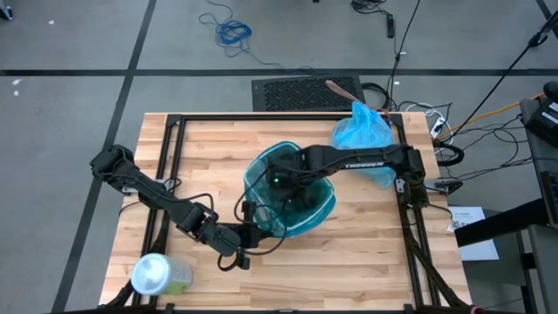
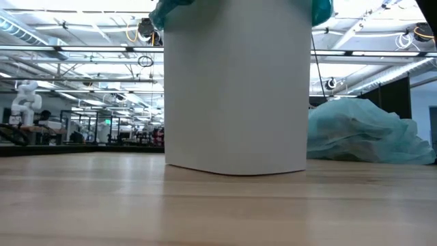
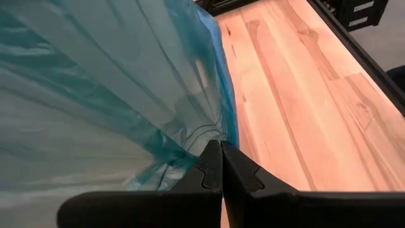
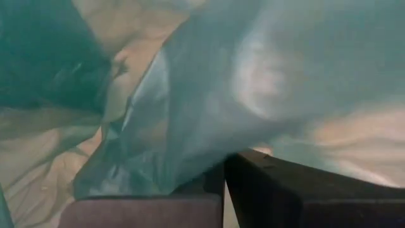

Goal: Place trash/remove bag and relplace
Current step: Insert the blue trash bag into the trash bin

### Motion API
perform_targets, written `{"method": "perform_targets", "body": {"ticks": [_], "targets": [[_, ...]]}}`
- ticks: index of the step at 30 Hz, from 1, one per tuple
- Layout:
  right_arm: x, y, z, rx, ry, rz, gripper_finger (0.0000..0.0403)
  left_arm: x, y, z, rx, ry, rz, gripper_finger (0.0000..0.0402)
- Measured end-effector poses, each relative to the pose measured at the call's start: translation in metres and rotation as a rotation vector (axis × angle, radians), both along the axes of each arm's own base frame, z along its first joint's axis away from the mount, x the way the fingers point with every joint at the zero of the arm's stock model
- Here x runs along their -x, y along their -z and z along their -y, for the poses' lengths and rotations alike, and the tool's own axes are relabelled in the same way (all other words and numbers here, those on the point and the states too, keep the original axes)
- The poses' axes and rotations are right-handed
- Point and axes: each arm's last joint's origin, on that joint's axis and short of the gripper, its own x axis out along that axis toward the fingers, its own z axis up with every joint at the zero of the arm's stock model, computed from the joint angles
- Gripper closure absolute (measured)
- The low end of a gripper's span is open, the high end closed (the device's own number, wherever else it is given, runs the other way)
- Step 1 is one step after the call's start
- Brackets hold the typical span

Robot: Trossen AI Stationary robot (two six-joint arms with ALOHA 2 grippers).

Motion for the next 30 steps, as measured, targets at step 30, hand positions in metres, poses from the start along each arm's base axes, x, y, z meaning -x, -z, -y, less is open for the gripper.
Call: {"method": "perform_targets", "body": {"ticks": [30], "targets": [[0.003, 0.064, -0.005, -0.013, -0.035, -0.097, 0.0403, 0.005, -0.003, -0.001, 0.014, -0.006, -0.008, 0.0401]]}}
